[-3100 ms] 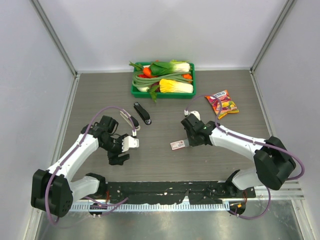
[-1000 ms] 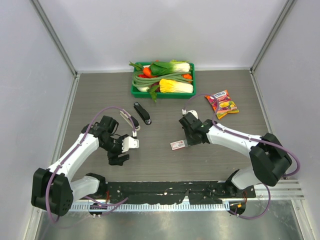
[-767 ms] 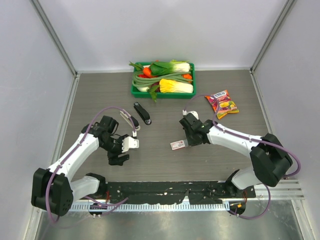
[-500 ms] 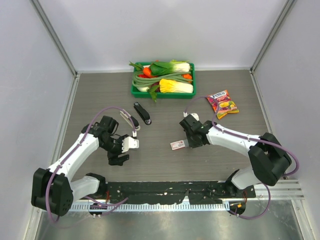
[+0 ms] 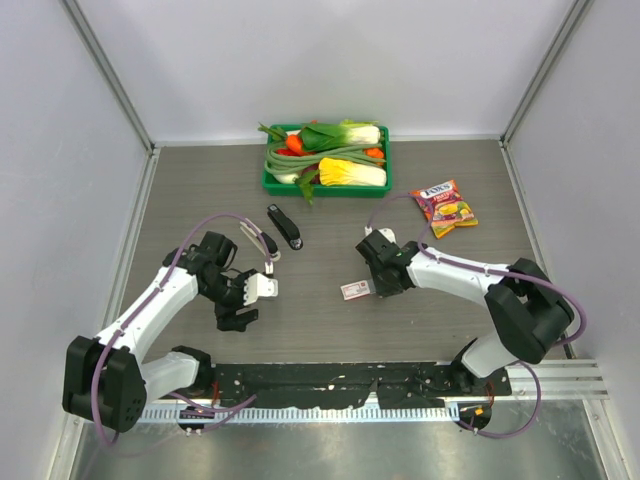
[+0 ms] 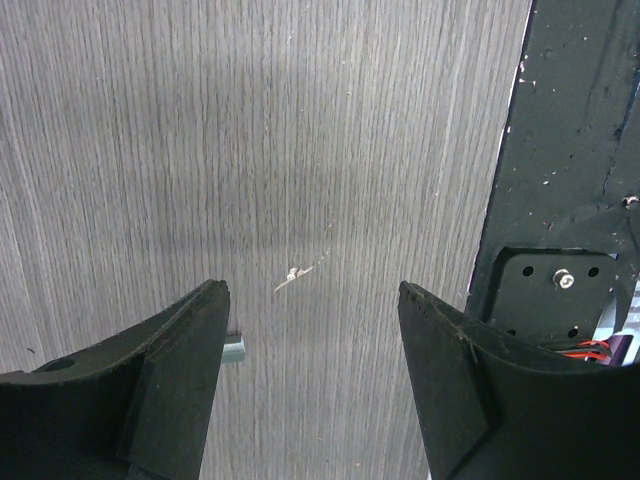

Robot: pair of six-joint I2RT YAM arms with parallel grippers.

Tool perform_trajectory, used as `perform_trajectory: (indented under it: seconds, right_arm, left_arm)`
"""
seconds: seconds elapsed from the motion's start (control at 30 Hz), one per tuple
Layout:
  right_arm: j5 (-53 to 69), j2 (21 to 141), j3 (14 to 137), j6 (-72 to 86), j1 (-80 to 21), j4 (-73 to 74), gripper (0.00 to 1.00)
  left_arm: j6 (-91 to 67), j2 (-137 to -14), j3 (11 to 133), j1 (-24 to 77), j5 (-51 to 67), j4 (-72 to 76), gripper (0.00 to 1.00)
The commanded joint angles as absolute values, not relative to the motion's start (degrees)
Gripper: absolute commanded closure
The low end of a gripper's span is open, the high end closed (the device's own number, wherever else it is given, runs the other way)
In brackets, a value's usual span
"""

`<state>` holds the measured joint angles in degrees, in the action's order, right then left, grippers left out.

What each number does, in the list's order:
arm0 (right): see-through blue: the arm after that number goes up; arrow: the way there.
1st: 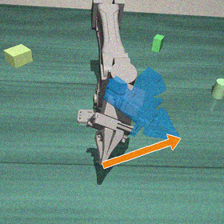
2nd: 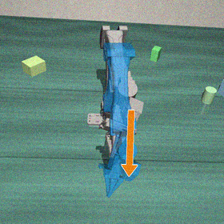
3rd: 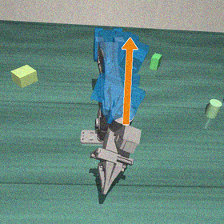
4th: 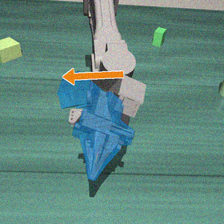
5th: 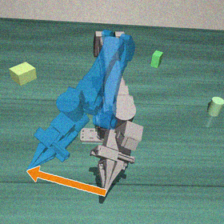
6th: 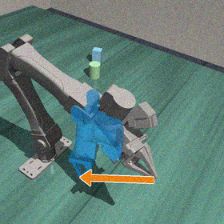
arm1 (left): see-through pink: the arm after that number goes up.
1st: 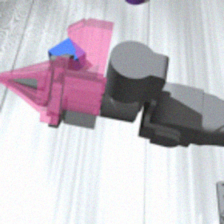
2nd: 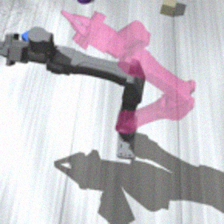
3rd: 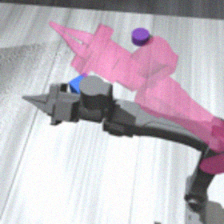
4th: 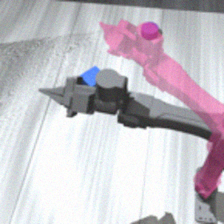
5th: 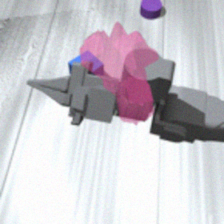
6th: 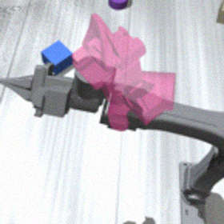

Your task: Unload the staples from the stapler

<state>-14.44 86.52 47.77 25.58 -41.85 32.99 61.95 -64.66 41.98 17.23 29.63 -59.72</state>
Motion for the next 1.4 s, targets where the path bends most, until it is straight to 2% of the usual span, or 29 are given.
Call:
perform_trajectory:
  seconds: [0.0,0.6,0.97,1.23,1.37]
  right_arm:
    - [-15.64,86.92,49.66,25.31,-41.66,31.02,0.99]
    - [-15.99,87.36,50.71,24.08,-41.49,32.07,0.99]
    - [-16.08,82.26,52.56,24.43,-41.13,33.05,0.99]
    - [-15.47,85.60,50.98,24.79,-40.87,27.16,0.99]
    - [-14.94,86.40,49.92,24.70,-40.43,25.31,0.99]
  left_arm:
    - [62.67,-64.34,42.28,17.23,30.85,-60.91,0.28]
    - [63.37,-64.86,43.07,17.23,30.85,-61.87,0.28]
    - [62.67,-64.86,43.42,17.23,30.94,-61.35,0.28]
    - [64.33,-64.25,42.90,17.23,22.16,-60.03,0.25]
    - [70.37,-60.66,40.17,17.23,17.94,-59.24,0.24]
